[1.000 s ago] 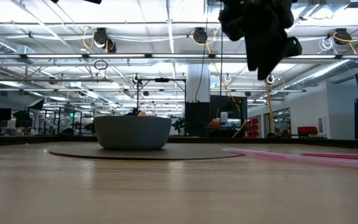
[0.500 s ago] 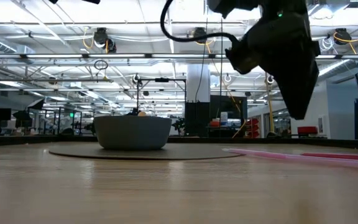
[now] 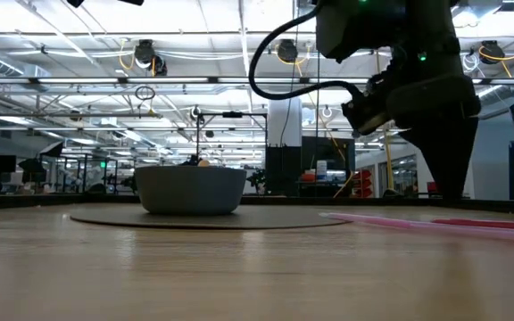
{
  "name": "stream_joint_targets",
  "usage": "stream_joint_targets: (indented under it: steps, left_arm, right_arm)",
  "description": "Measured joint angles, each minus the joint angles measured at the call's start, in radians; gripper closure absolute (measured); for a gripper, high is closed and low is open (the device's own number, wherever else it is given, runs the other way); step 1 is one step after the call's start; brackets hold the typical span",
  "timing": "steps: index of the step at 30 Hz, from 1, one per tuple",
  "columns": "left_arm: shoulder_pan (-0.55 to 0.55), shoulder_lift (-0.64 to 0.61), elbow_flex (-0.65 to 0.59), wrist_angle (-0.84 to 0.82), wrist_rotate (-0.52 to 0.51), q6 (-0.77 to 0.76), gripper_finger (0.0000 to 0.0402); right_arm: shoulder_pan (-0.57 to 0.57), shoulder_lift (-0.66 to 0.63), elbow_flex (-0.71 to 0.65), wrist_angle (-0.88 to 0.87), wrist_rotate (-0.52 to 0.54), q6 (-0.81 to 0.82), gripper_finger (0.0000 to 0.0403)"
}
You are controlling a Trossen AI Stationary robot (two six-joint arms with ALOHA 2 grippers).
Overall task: Pick & Place Utensil
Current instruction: Put the pink fork into the gray bowl
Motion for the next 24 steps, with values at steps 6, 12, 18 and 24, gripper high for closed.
stream_joint_targets:
  steps: [6, 12, 18, 24]
  left_arm:
    - [0.0, 0.0, 0.0, 0.0, 0.001, -0.02, 0.0284]
    - [0.0, 0.0, 0.0, 0.0, 0.001, -0.031, 0.0284]
    - [0.0, 0.0, 0.0, 0.0, -0.005, -0.043, 0.0284]
    - [0.0, 0.001, 0.0, 0.0, -0.007, -0.045, 0.0284]
  right_arm:
    - [0.0, 0.0, -0.048, 0.096, -0.033, 0.002, 0.025]
    - [0.0, 0.0, -0.08, 0.127, -0.059, 0.028, 0.025]
    - [0.001, -0.006, -0.133, 0.174, -0.101, 0.062, 0.025]
    - [0.001, -0.005, -0.143, 0.177, -0.084, 0.04, 0.0261]
